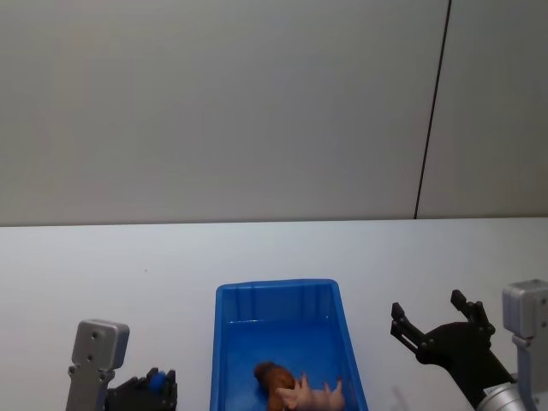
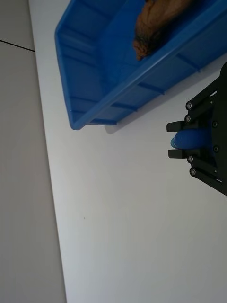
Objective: Pick up the two dolls from the table and place them into the box.
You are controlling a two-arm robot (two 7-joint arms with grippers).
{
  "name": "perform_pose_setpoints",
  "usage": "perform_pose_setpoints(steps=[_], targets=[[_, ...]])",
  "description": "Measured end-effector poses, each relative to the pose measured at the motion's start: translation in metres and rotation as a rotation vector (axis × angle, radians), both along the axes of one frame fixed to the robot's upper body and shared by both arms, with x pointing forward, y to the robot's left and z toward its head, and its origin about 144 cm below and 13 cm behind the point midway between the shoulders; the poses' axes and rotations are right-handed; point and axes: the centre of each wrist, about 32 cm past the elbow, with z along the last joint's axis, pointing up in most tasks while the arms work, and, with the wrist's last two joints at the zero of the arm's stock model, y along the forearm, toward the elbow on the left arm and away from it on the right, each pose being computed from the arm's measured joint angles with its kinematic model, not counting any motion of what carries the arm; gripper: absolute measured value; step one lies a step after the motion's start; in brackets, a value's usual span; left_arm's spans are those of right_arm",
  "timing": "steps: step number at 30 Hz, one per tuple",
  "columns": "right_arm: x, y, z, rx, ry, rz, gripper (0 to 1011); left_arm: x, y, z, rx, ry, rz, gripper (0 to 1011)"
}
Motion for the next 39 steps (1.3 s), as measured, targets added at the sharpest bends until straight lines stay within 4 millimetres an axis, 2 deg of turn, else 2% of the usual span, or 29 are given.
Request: perform_pose_setpoints(steps=[16, 30, 35, 36, 37, 39], targets=[[0.000, 0.000, 0.000, 0.000, 0.000, 0.000, 1001, 0.008, -0.003, 0.017, -0.023, -0.207, -0.086, 134], [0.000, 0.000, 0.000, 0.000, 0.000, 0.000, 1001, 0.023, -0.006, 0.030, -0.069, -0.384, -0.260, 134], [0.000, 0.000, 0.000, 0.000, 0.000, 0.000, 1001, 0.030, -0.007, 0.033, -0.090, -0.436, -0.337, 198], [0.000, 0.000, 0.000, 0.000, 0.000, 0.000, 1001, 0.031, -0.007, 0.033, -0.092, -0.443, -0.348, 272], [0.000, 0.000, 0.000, 0.000, 0.000, 0.000, 1001, 0.032, -0.007, 0.034, -0.096, -0.450, -0.363, 272], [0.000, 0.000, 0.000, 0.000, 0.000, 0.000, 1001, 0.035, -0.008, 0.035, -0.105, -0.466, -0.395, 345]])
